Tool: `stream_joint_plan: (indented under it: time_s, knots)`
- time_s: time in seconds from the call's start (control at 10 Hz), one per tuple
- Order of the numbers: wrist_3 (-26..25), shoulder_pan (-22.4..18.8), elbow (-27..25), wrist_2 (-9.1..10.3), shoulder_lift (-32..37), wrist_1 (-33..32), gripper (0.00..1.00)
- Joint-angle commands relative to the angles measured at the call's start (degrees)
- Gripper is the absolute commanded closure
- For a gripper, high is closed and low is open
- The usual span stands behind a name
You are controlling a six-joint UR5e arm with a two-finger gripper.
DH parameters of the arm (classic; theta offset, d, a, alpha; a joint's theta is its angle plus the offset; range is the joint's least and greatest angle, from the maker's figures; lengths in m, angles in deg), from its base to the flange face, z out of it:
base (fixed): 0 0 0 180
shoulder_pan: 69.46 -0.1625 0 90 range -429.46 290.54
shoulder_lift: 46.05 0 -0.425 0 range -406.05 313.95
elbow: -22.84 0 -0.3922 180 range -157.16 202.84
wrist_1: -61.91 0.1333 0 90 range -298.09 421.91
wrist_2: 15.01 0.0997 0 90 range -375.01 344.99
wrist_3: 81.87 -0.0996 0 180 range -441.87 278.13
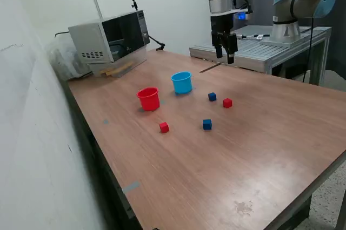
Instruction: Place red objects in the red bin, and blue objects in the blue bin.
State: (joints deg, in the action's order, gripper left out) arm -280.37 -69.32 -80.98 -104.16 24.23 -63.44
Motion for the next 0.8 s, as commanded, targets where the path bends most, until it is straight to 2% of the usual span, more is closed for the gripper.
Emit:
stream_joint_plan:
  time_s: [0.0,0.2,0.6,0.7]
  knots:
    - [-0.31,-0.57,0.46,-0.06,-3.04,-3.48,0.00]
    - [-2.93,-0.05,0.90,-0.58,-5.32,-5.35,0.00]
    - [-3.21,2.06,1.43,-0.93,-10.25,-7.37,0.00]
    - [-3.21,2.15,1.43,-2.24,-10.86,-7.46,0.00]
